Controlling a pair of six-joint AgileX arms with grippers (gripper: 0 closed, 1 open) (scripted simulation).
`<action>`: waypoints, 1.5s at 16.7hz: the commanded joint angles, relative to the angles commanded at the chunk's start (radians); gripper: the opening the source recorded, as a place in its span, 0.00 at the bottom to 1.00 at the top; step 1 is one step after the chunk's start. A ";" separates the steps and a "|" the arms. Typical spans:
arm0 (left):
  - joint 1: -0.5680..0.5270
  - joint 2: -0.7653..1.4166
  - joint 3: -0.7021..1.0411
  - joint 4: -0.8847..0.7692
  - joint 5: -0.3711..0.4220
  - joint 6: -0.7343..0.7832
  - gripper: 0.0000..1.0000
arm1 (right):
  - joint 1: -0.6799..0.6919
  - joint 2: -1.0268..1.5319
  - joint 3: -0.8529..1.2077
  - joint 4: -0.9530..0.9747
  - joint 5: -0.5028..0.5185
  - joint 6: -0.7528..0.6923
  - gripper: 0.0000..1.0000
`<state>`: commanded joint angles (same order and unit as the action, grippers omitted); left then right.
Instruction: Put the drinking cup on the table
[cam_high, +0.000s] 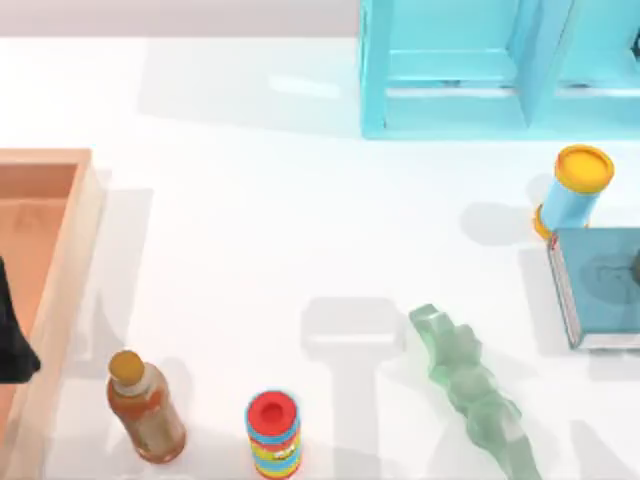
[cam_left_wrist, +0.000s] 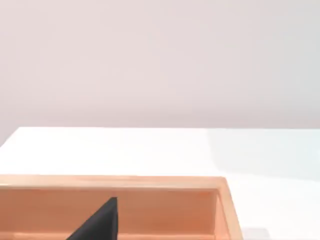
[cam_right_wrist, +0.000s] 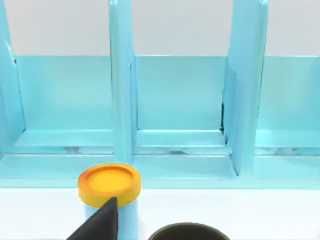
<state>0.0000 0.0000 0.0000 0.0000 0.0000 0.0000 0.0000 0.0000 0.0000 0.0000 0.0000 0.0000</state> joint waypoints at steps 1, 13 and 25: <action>0.000 0.000 0.000 0.000 0.000 0.000 1.00 | 0.000 0.000 0.000 0.000 0.000 0.000 1.00; 0.000 0.000 0.000 0.000 0.000 0.000 1.00 | -0.023 0.667 0.626 -0.529 -0.003 -0.016 1.00; 0.000 0.000 0.000 0.000 0.000 0.000 1.00 | -0.057 1.697 1.577 -1.302 -0.010 -0.041 1.00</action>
<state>0.0000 0.0000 0.0000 0.0000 0.0000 0.0000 -0.0566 1.6972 1.5765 -1.3017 -0.0100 -0.0409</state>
